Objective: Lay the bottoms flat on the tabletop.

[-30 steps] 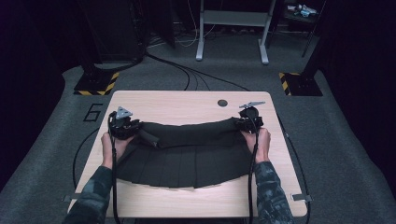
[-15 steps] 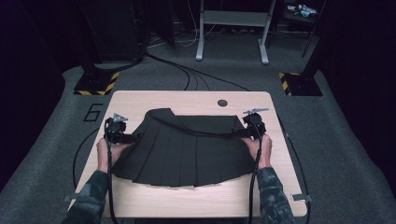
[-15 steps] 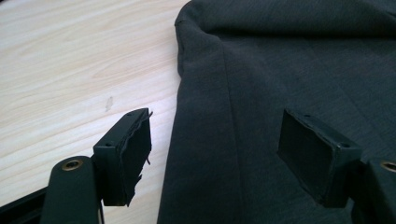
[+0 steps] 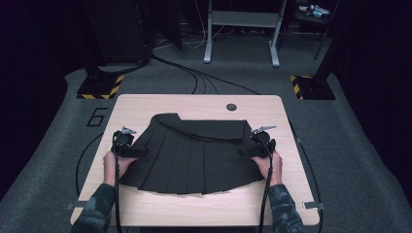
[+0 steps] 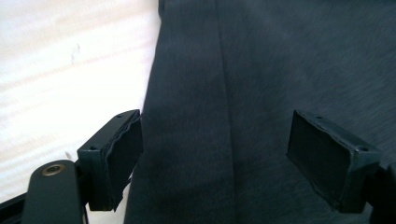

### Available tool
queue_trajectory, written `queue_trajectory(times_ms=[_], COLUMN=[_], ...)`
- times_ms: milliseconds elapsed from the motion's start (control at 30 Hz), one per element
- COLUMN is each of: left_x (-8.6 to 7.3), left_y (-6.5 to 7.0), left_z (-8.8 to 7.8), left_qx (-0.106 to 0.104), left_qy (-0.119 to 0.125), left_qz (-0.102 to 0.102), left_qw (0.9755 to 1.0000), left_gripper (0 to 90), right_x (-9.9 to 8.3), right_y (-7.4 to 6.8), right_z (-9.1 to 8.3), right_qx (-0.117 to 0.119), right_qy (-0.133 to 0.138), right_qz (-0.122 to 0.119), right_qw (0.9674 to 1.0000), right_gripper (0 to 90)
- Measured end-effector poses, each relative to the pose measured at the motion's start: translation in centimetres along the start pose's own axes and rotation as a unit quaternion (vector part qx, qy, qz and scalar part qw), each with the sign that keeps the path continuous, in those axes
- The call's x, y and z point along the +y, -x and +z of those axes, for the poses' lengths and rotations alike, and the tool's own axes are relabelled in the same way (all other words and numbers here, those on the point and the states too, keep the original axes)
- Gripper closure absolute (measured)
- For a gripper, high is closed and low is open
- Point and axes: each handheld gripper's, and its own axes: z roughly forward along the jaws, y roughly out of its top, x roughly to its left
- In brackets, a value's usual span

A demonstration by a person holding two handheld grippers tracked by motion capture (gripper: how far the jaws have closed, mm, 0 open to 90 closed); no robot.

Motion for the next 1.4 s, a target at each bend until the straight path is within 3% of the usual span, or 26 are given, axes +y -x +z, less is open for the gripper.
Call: queue_trajectory(times_ms=[100,200,267,400,533,667,900,1400], left_x=[-0.6,-1.3,-1.6,-2.4,-3.2,-3.7,-5.3,-8.2], left_y=[0.2,0.7,1.0,1.1,1.3,1.7,2.2,3.0], left_z=[0.6,1.0,0.9,0.7,0.6,0.3,-0.5,-2.4], left_qx=[-0.007,0.003,0.008,0.000,0.007,0.014,0.009,0.009], left_qy=[-0.014,-0.018,-0.009,0.009,0.032,0.040,0.059,0.071], left_qz=[-0.003,0.008,0.006,-0.001,-0.004,-0.007,-0.003,-0.002], left_qw=[0.9999,0.9998,0.9999,1.0000,0.9995,0.9991,0.9982,0.9974], left_gripper=[17.5,16.3,15.3,15.2,15.4,15.4,15.5,15.3], right_x=[-0.7,-1.4,-1.8,-2.3,-2.9,-3.2,-4.2,-6.8], right_y=[-0.1,-0.4,-0.4,-0.5,-0.7,-0.8,-1.3,-2.7], right_z=[1.0,1.7,1.8,1.7,1.6,1.3,0.7,-0.9], right_qx=[0.000,-0.007,-0.009,-0.015,-0.018,-0.017,-0.015,-0.014], right_qy=[-0.017,-0.031,-0.012,0.004,0.022,0.026,0.034,0.044], right_qz=[-0.018,-0.024,-0.024,-0.021,-0.016,-0.020,-0.023,-0.027], right_qw=[0.9997,0.9992,0.9996,0.9997,0.9994,0.9993,0.9991,0.9986], right_gripper=[0.0,0.0,0.0,0.0,0.1,1.6,2.0,2.2])
